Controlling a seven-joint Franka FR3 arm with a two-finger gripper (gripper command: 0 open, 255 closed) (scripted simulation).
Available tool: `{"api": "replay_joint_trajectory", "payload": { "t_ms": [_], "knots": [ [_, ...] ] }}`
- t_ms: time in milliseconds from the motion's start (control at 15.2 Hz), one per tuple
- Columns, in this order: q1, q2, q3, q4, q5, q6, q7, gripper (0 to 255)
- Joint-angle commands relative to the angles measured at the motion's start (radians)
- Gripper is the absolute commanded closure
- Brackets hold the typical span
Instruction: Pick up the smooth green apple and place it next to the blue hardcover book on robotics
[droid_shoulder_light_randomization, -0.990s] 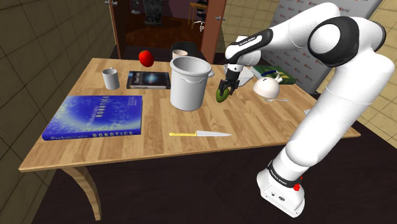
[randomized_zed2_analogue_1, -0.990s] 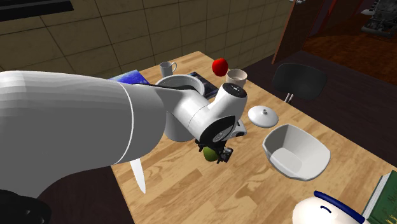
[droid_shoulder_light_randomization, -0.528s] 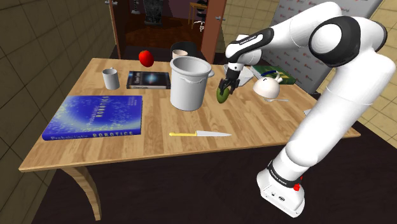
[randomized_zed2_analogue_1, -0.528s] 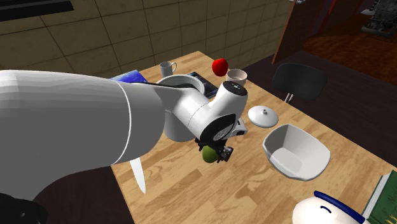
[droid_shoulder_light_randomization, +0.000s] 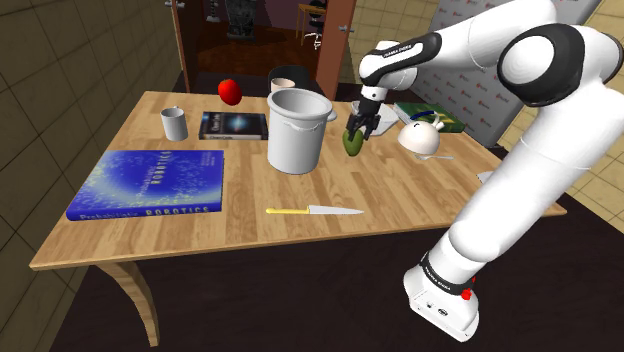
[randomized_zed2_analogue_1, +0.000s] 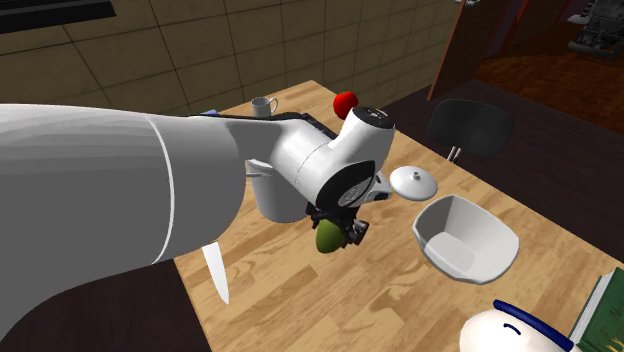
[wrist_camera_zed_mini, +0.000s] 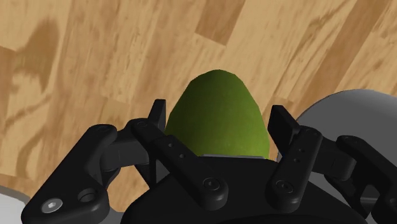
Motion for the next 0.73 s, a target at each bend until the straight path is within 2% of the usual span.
{"api": "replay_joint_trajectory", "payload": {
  "t_ms": [0, 660],
  "knots": [
    [0.0, -0.012, 0.0, 0.016, -0.006, -0.027, 0.005, 255],
    [0.0, -0.058, 0.001, 0.102, -0.025, -0.156, 0.029, 255]
  ]
}}
